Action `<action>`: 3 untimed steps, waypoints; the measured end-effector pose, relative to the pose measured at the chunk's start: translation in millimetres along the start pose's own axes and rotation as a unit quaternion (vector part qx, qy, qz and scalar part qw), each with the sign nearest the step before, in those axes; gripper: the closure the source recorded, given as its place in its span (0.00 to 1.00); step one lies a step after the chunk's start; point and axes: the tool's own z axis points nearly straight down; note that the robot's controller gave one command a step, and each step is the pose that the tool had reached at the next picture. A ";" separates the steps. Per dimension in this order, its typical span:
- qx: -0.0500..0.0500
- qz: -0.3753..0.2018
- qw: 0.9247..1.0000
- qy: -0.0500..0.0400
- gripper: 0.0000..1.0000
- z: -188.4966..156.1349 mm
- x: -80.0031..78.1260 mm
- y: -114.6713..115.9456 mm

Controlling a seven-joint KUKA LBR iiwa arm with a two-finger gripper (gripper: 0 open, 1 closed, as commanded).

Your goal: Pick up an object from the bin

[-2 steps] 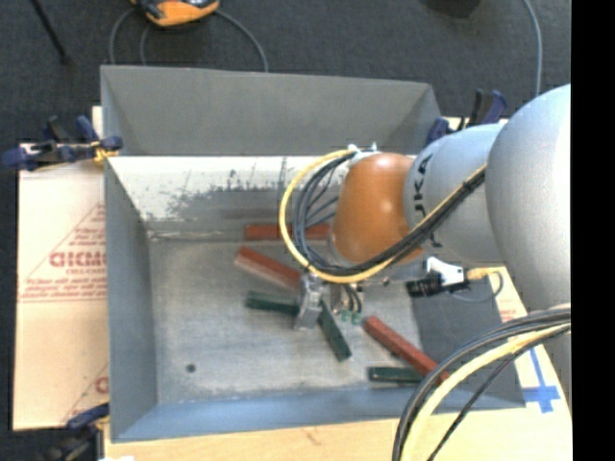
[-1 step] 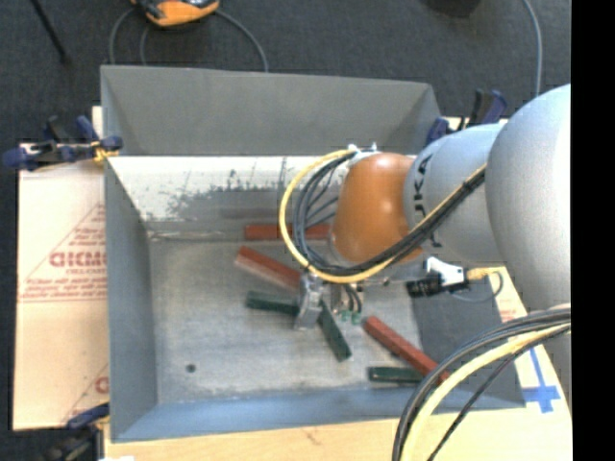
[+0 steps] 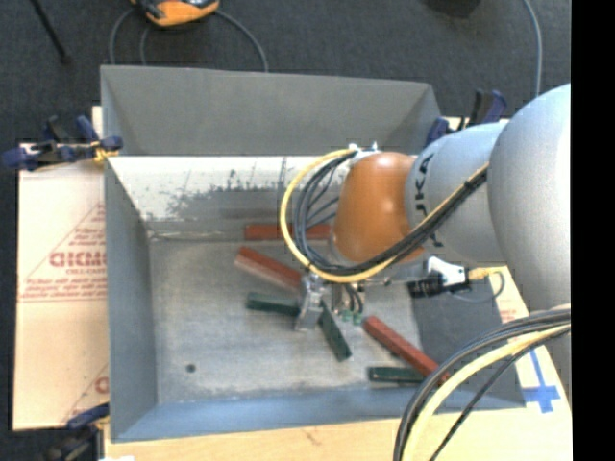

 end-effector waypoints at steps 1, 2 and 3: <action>0.001 0.000 1.000 0.004 1.00 -13.8 2.0 -0.5; 0.001 0.000 1.000 0.004 1.00 -30.1 1.4 -0.5; 0.001 0.000 1.000 0.004 1.00 -48.2 0.7 -0.5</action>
Offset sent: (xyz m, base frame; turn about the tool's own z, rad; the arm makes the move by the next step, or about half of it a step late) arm 0.0000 0.0000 0.0734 0.0000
